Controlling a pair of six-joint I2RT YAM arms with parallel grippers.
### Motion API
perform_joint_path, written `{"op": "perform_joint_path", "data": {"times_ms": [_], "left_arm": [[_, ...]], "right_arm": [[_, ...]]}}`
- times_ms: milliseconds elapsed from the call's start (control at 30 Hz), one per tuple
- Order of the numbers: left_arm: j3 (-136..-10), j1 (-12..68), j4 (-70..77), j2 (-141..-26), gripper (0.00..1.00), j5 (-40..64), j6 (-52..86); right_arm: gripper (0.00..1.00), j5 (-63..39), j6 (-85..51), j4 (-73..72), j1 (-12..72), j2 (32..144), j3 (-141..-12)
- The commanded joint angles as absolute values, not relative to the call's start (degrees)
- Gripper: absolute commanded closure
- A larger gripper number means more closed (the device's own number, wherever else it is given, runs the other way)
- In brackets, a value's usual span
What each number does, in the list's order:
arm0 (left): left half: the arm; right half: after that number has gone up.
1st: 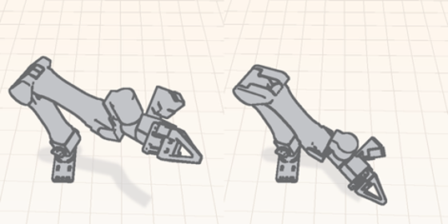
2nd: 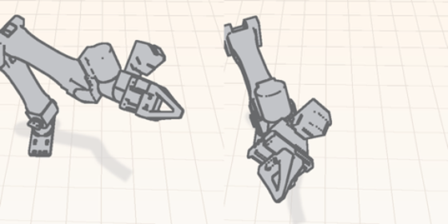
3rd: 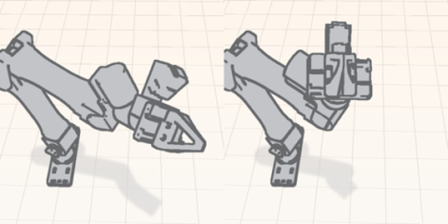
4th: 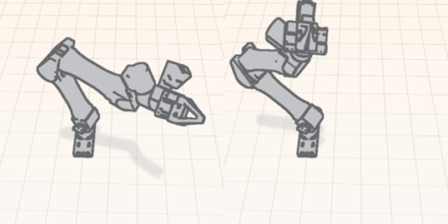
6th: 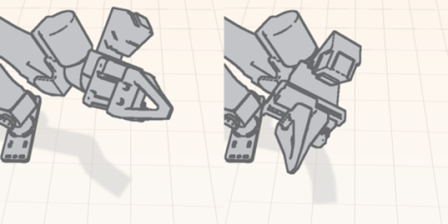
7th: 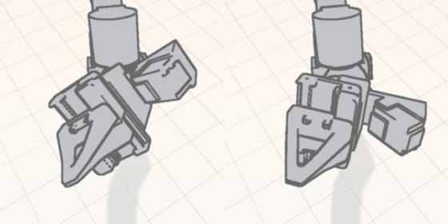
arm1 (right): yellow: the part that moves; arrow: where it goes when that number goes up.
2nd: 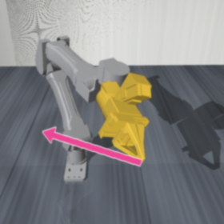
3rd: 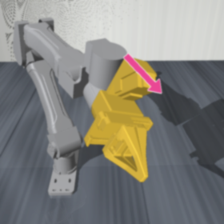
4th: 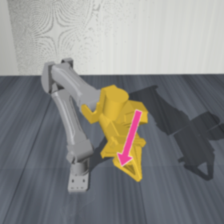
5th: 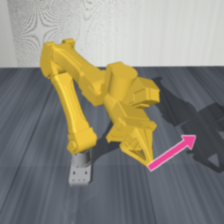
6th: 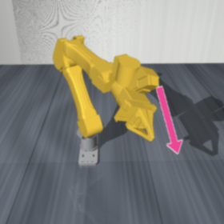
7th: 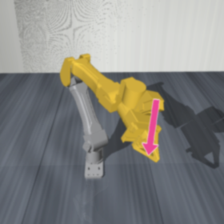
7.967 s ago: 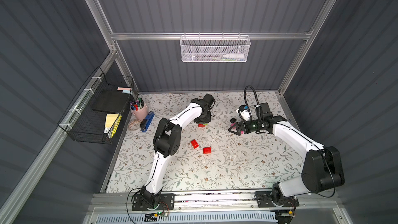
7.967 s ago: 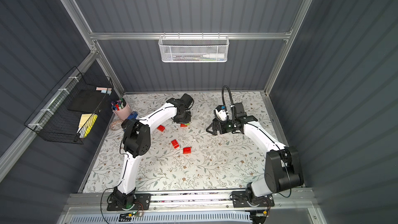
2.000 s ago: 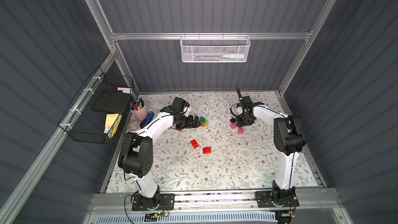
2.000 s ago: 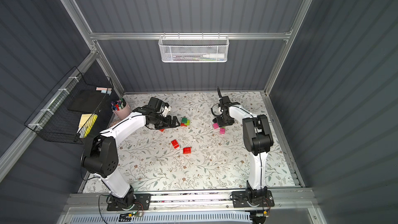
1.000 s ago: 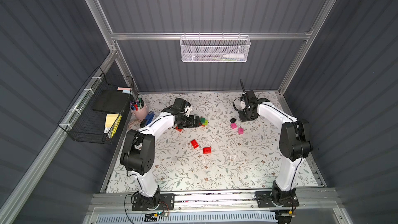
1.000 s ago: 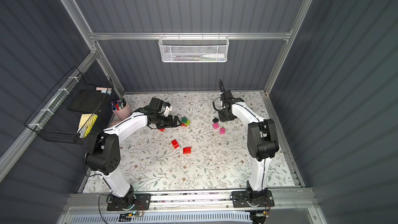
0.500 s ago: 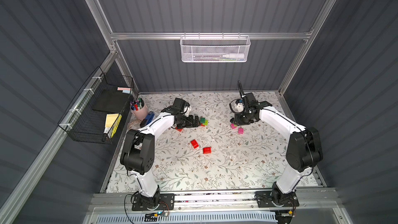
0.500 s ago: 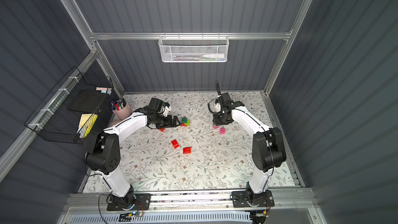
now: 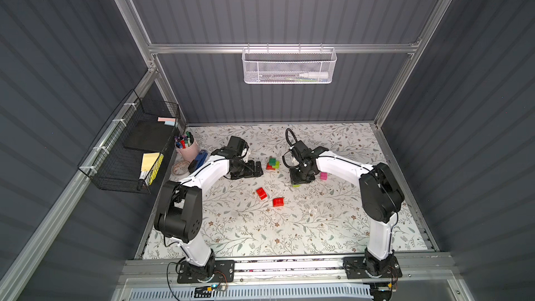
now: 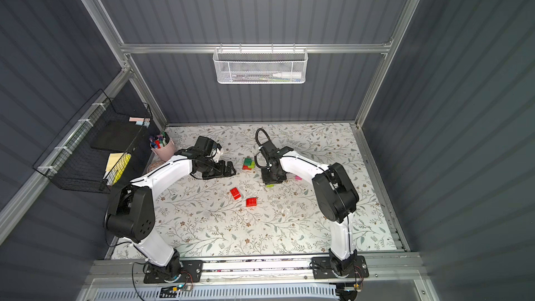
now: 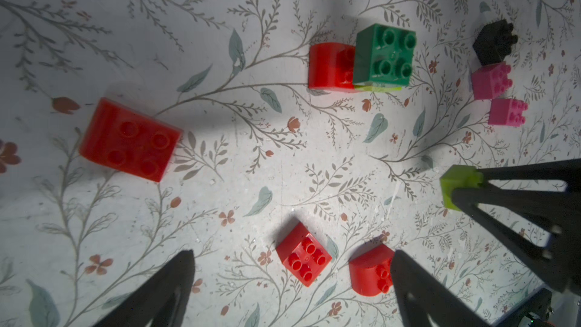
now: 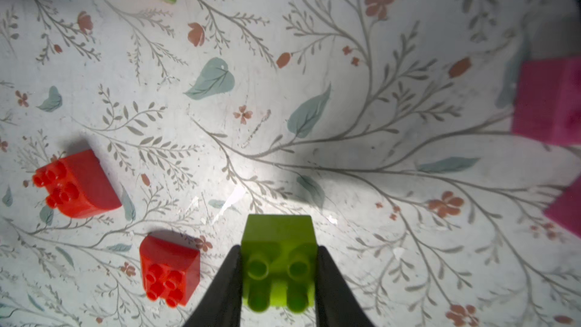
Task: Assemble the letter s with lego
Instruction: Place the lego brick at the center of the board.
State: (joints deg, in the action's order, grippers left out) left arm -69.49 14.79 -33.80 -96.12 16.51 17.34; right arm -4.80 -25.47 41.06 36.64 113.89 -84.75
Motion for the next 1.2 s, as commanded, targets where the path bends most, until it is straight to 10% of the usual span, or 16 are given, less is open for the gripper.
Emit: {"op": "perform_joint_path", "data": {"times_ms": [0,1167], "left_arm": [[-67.9,14.1,-36.1,-93.5,0.0,15.4,17.6],[-59.4,20.0,-36.4,-87.1,0.0,14.1,22.5]], "right_arm": [[0.76,-0.4,-30.2,43.1,38.1,115.9,-88.8],[0.43,4.2,-36.8,44.2,40.6,119.3,-98.3]]}}
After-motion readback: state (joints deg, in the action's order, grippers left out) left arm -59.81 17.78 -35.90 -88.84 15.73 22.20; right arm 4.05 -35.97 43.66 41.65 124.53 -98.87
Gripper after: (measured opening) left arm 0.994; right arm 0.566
